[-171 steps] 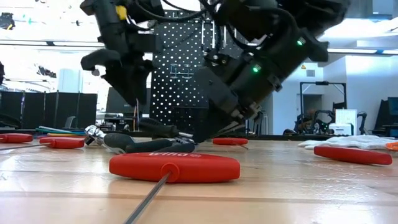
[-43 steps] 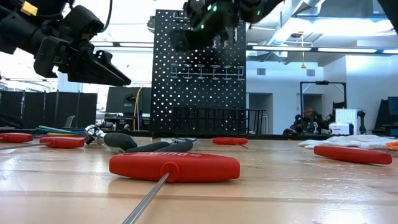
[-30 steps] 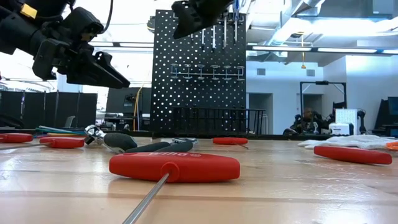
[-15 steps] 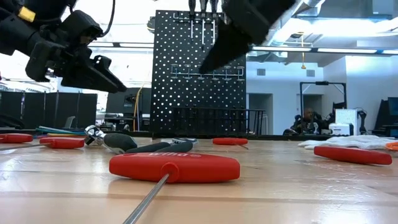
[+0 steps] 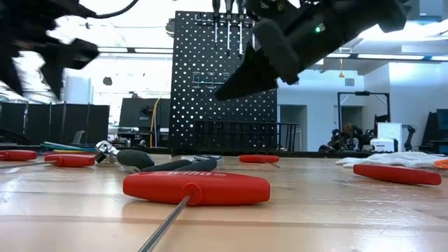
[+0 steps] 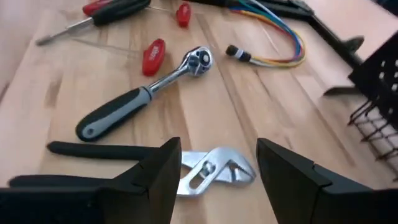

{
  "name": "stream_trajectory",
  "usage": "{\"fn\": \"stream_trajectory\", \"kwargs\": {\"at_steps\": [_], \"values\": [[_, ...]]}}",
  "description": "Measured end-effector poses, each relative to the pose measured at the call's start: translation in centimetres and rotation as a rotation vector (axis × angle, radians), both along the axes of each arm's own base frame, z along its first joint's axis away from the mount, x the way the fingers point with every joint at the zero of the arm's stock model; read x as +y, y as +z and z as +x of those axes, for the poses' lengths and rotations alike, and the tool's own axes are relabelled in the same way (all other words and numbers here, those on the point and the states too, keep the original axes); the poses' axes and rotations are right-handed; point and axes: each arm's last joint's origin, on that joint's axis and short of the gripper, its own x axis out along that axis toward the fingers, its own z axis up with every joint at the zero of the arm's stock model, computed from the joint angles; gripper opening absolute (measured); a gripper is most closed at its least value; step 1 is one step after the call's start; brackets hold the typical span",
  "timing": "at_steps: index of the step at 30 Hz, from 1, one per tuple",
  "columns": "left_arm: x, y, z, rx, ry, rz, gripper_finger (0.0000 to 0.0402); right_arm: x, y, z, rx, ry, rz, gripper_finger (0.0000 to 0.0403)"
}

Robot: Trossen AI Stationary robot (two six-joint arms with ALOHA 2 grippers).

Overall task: Hang tools onto peg board
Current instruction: Adjust the black corx screw

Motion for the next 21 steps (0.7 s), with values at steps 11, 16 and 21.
{"fn": "stream_trajectory", "kwargs": {"at_steps": [11, 16, 21], "values": [[-6.2, -2.0, 0.1, 0.429, -0.023, -0.031, 0.0169, 0.5, 0.5, 0.2, -0.019, 0.088, -0.075, 0.0214], [-6.0, -4.4, -0.3, 0.575, 0.035, 0.122, 0.0169, -0.2, 1.0, 0.8, -0.066, 0.09, -0.109, 0.0214], [-5.7, -6.6, -0.1, 0.598, -0.02, 0.327, 0.0169, -1.0, 1.1, 1.1, -0.07, 0.07, -0.113, 0.0214]]}}
